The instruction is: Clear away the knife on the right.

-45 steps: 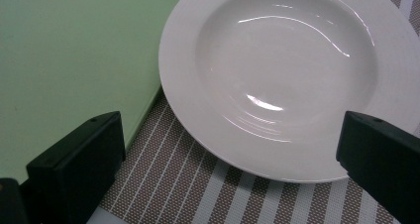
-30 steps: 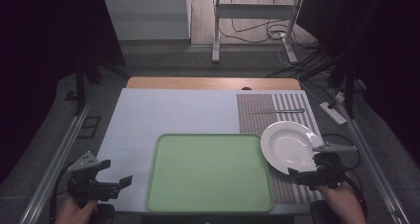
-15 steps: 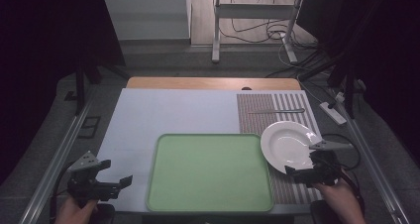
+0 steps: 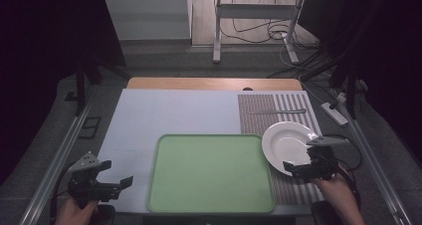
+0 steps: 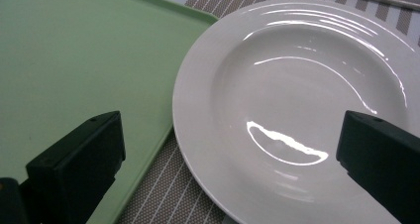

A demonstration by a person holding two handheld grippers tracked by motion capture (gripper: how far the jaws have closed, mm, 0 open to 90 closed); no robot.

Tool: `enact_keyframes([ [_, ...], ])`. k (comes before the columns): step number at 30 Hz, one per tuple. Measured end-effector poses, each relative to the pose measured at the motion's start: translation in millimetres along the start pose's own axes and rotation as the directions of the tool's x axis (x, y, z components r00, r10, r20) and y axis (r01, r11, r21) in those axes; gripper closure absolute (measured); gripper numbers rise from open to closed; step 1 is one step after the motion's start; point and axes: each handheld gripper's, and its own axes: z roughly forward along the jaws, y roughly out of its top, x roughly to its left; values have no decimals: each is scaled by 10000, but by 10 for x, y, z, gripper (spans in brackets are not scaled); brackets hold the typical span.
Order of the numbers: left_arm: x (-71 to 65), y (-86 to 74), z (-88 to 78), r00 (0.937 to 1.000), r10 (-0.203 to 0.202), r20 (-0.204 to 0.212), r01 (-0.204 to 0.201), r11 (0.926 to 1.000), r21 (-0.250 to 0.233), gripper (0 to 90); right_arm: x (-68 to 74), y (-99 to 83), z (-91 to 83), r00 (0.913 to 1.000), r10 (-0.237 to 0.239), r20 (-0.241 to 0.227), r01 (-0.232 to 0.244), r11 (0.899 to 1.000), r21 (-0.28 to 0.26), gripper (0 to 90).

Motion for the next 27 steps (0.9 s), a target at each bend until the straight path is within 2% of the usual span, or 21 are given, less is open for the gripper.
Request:
enact_keyframes([
  [9, 3, 1, 2, 10000, -40, 6, 39, 10000, 16, 19, -77, 74, 88, 10000, -72, 64, 73, 9999, -119, 0],
  [13, 3, 2, 3, 10000, -45, 7, 45, 10000, 36, 19, -103, 115, 150, 9999, -83, 138, 83, 10000, 14, 0],
  [19, 7, 3, 4, 10000, -73, 13, 72, 10000, 42, 19, -167, 194, 262, 9996, 206, 168, -210, 9995, 241, 0],
  [27, 9, 2, 4, 10000, -84, 18, 84, 10000, 42, 19, -254, 290, 449, 9976, 418, 543, -451, 9970, 624, 0],
])
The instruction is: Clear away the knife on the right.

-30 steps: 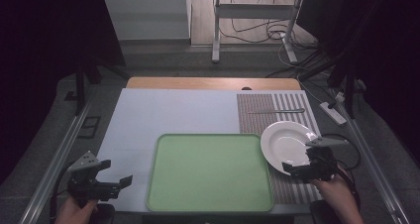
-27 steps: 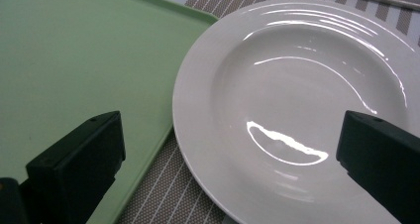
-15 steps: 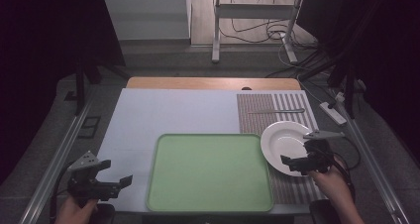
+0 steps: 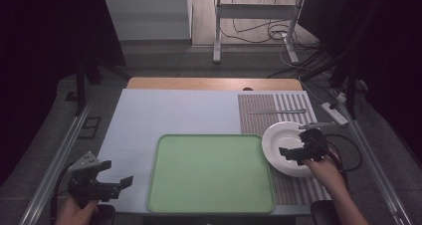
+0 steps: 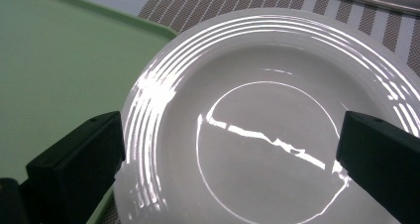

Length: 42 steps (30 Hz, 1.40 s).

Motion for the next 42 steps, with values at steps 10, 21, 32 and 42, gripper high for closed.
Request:
enact_keyframes([
  [10, 4, 1, 1, 10000, -28, 8, 28, 10000, 9, 19, -153, 179, 230, 9994, 7, 360, -17, 9996, 289, 0],
  [21, 6, 1, 2, 10000, -30, 22, 30, 10000, 16, 19, -298, 363, 476, 9976, -173, 665, 127, 9976, 683, 0],
  [32, 5, 0, 1, 10000, -28, 22, 28, 10000, -2, 19, -514, 520, 622, 9948, 176, 1000, -243, 9975, 663, 0],
  [42, 6, -1, 0, 10000, -25, 24, 25, 10000, -9, 19, -713, 658, 779, 9897, 655, 1272, -735, 9955, 592, 0],
])
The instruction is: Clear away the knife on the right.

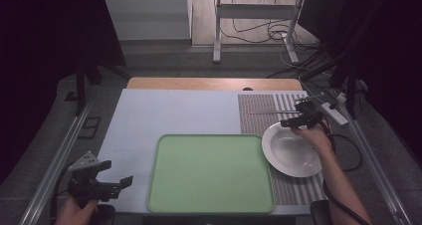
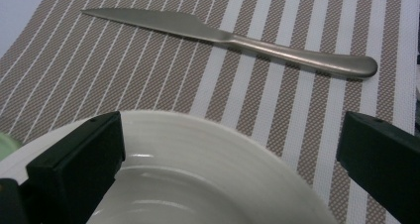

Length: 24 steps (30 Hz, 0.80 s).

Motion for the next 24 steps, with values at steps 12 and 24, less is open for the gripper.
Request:
enact_keyframes([
  [12, -2, -1, -1, 10000, 25, 1, -25, 10000, -18, 20, -151, 149, 187, 9992, 205, 344, -209, 9997, 108, 38],
  [24, -3, -1, -1, 10000, 35, -2, -35, 10000, -20, 19, -327, 275, 290, 9991, 351, -231, -346, 9992, 188, 646],
])
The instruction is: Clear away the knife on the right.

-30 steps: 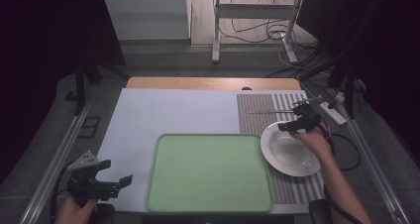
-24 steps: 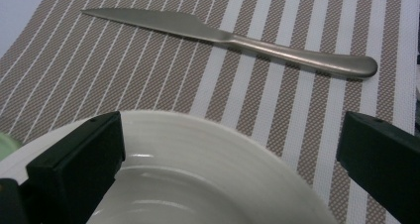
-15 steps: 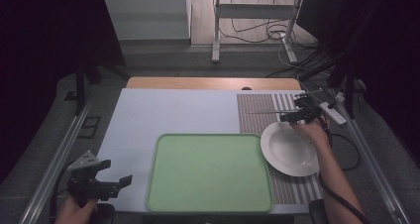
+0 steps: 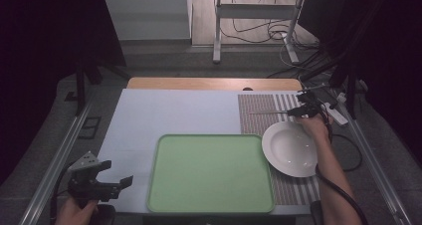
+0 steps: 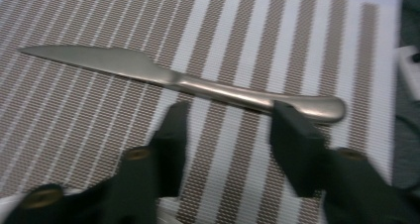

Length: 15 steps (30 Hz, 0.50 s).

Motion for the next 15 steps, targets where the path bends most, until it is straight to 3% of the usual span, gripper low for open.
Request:
enact_keyframes([
  [2, 1, 0, 0, 10000, -5, 8, 5, 10000, -3, 19, -34, 20, 34, 9996, 100, -280, -97, 9999, 98, 803],
  [4, 2, 0, 0, 10000, -10, 12, 10, 10000, -9, 19, -48, 42, 59, 9997, -10, -225, 10, 10000, 36, 896],
  [10, -1, 0, -1, 10000, 13, 1, -13, 10000, -5, 19, -57, 142, 180, 9999, -87, 109, 88, 9998, -170, 900],
  [15, -1, -1, -1, 10000, 27, 6, -27, 10000, -12, 19, -63, 199, 308, 9978, 278, 600, -290, 9994, 185, 900],
])
